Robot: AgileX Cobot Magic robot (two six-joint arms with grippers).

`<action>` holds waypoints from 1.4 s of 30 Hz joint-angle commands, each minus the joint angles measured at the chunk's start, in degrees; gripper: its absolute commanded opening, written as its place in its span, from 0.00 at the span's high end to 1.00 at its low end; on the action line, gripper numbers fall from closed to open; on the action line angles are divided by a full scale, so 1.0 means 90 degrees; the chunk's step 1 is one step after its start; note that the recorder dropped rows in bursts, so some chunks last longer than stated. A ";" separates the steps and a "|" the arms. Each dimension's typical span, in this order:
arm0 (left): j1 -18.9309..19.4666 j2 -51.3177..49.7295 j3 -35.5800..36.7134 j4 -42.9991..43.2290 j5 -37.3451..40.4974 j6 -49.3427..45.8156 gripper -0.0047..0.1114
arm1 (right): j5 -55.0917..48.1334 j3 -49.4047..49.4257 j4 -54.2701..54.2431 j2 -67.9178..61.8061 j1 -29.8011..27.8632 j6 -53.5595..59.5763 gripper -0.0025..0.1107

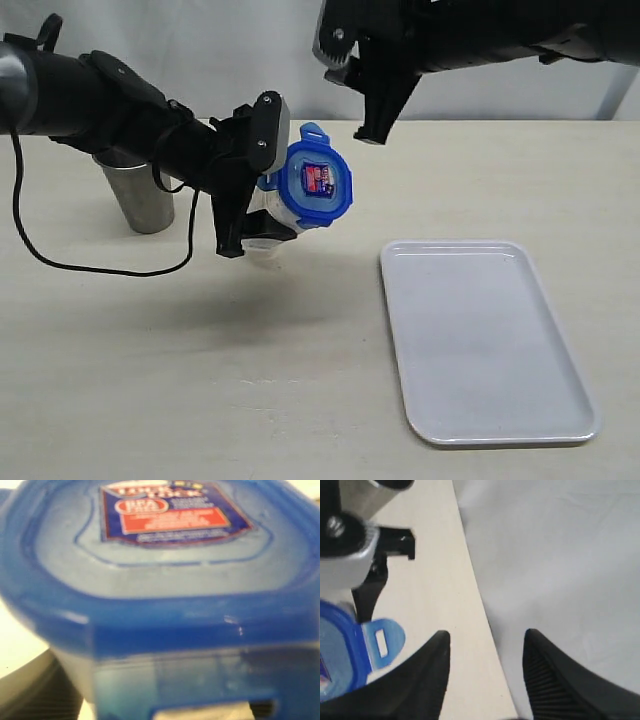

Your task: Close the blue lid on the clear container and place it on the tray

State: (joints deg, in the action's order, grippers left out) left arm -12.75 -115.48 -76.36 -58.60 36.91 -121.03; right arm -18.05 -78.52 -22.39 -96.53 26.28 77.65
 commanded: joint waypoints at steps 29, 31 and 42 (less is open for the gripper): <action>-0.0368 -0.0116 -0.0046 0.0342 -0.0239 -0.0182 0.96 | -0.5768 -0.1297 -0.2025 -0.0872 -0.1555 0.2578 0.37; -0.0368 -0.0116 -0.0047 0.0280 -0.0347 -0.0182 0.96 | -0.5768 -0.1297 -0.2310 -0.1014 -0.1490 0.2645 0.35; -0.0368 -0.0116 -0.0047 0.0228 -0.0344 -0.0182 0.96 | -0.5768 -0.1223 -0.2640 -0.1399 -0.1417 0.2190 0.36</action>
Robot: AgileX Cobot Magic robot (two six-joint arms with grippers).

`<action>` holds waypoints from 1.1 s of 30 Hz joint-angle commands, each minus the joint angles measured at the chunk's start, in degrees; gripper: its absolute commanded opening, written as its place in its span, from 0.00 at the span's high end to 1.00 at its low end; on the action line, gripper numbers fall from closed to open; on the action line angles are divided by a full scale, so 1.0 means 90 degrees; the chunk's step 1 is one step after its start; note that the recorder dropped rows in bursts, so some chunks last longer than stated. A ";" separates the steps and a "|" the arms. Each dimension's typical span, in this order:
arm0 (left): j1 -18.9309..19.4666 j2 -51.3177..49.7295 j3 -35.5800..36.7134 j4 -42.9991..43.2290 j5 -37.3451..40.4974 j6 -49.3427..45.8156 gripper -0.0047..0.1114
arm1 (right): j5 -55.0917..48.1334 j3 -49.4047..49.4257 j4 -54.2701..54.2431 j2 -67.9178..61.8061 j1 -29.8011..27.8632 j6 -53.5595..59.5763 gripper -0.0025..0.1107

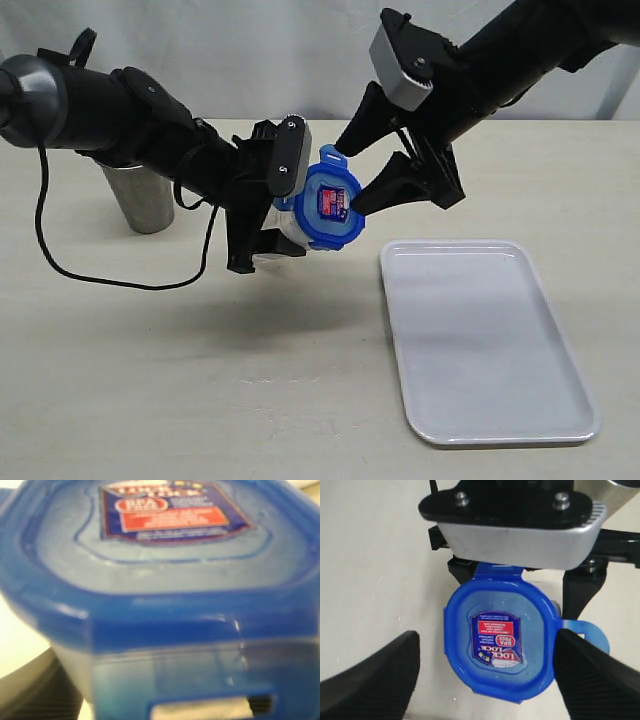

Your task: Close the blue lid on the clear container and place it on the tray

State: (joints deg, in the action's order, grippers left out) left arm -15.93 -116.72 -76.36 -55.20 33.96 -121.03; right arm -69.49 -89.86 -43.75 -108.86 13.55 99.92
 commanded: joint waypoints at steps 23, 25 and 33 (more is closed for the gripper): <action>-0.0015 0.0022 -0.0047 -0.0177 0.0093 -0.0182 0.96 | 0.1315 0.0104 0.1318 -0.0183 0.0645 -0.0108 0.50; -0.0015 0.0022 -0.0047 -0.0177 0.0093 -0.0182 0.96 | 0.1594 0.0104 0.1318 -0.0183 0.0663 -0.0108 0.50; -0.0015 0.0022 -0.0047 -0.0177 0.0093 -0.0182 0.96 | 0.2041 0.0104 0.1651 -0.0092 0.0651 -0.0092 0.50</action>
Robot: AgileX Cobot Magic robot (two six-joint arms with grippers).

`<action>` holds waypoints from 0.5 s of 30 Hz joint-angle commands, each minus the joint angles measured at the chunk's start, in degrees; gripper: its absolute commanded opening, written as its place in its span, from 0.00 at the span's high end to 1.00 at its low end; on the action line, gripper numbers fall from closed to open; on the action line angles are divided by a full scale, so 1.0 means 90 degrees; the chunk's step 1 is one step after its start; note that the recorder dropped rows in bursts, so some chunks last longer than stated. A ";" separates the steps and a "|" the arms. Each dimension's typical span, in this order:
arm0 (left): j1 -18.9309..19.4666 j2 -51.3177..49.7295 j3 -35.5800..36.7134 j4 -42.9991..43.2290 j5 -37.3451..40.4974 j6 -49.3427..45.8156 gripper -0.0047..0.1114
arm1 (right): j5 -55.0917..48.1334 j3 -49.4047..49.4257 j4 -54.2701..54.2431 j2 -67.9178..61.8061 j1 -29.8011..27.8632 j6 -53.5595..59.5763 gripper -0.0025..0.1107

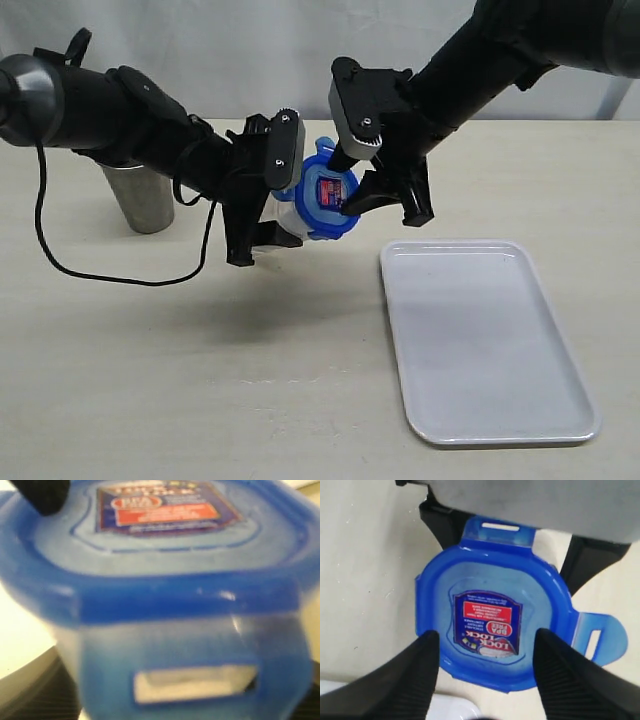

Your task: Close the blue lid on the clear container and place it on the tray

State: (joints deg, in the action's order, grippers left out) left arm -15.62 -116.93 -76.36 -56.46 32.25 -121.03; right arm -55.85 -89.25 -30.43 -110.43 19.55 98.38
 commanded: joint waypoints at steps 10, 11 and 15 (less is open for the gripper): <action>-0.0050 0.0046 -0.0047 -0.0037 0.0283 -0.0182 0.96 | 0.0563 0.0037 0.0135 0.0465 -0.0027 0.0110 0.50; -0.0050 0.0046 -0.0047 -0.0037 0.0283 -0.0182 0.96 | 0.0563 0.0037 0.0118 0.0439 -0.0027 0.0110 0.50; -0.0050 0.0046 -0.0047 -0.0037 0.0283 -0.0182 0.96 | 0.0563 0.0037 0.0097 0.0248 -0.0009 0.0110 0.50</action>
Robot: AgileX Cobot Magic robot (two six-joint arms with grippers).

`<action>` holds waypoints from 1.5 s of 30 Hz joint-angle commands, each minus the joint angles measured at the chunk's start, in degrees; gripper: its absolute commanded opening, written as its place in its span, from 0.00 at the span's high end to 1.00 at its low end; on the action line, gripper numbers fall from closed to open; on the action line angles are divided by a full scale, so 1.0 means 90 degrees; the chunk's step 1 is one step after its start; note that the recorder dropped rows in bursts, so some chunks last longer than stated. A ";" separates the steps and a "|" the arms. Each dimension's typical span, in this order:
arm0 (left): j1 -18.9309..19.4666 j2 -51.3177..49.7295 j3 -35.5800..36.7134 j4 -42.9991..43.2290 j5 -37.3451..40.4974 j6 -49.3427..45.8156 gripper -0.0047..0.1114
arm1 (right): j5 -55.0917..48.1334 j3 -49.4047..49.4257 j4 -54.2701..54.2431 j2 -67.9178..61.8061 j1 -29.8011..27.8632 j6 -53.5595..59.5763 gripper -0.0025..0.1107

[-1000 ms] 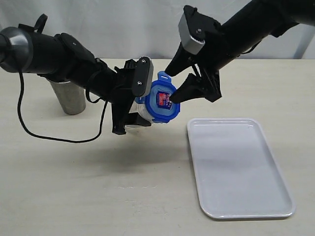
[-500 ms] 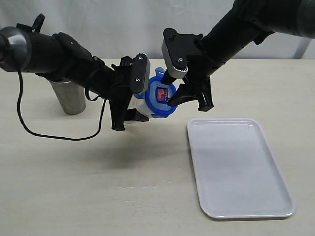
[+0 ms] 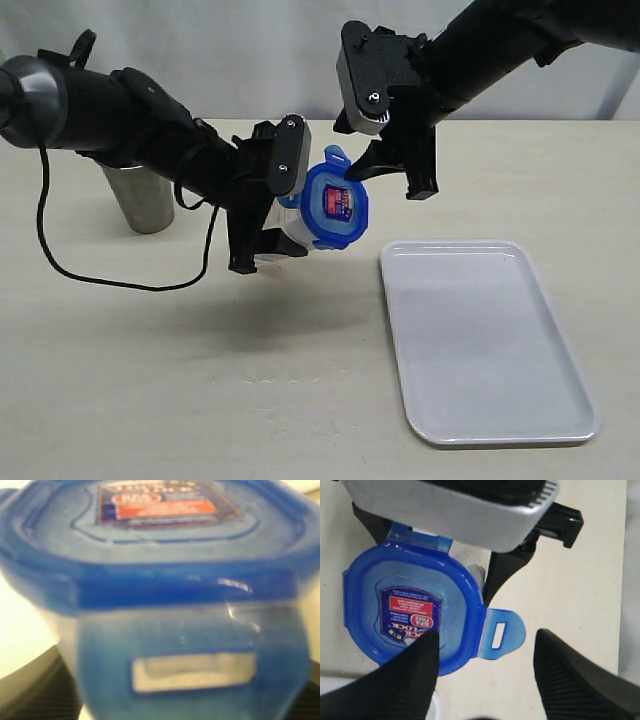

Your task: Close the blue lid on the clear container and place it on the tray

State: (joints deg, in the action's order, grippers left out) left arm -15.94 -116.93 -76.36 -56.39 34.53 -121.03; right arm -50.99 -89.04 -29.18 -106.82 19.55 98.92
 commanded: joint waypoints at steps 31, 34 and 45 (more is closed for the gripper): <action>-0.0014 0.0069 -0.0047 -0.0655 0.0102 -0.0182 0.96 | -0.0677 0.0013 -0.0832 -0.0929 -0.0009 0.0114 0.75; -0.0014 0.0110 -0.0047 -0.0659 0.0219 -0.0182 0.96 | -0.0666 0.0013 -0.0997 -0.1062 -0.0009 0.0114 0.71; -0.0014 0.0109 -0.0123 -0.0807 0.0501 -0.0182 0.96 | -0.0807 0.0013 -0.1044 -0.1115 0.0286 0.0268 0.67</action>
State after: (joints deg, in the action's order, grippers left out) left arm -14.67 -117.25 -75.59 -54.31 36.98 -121.03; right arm -53.12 -89.50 -35.06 -115.34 19.59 100.86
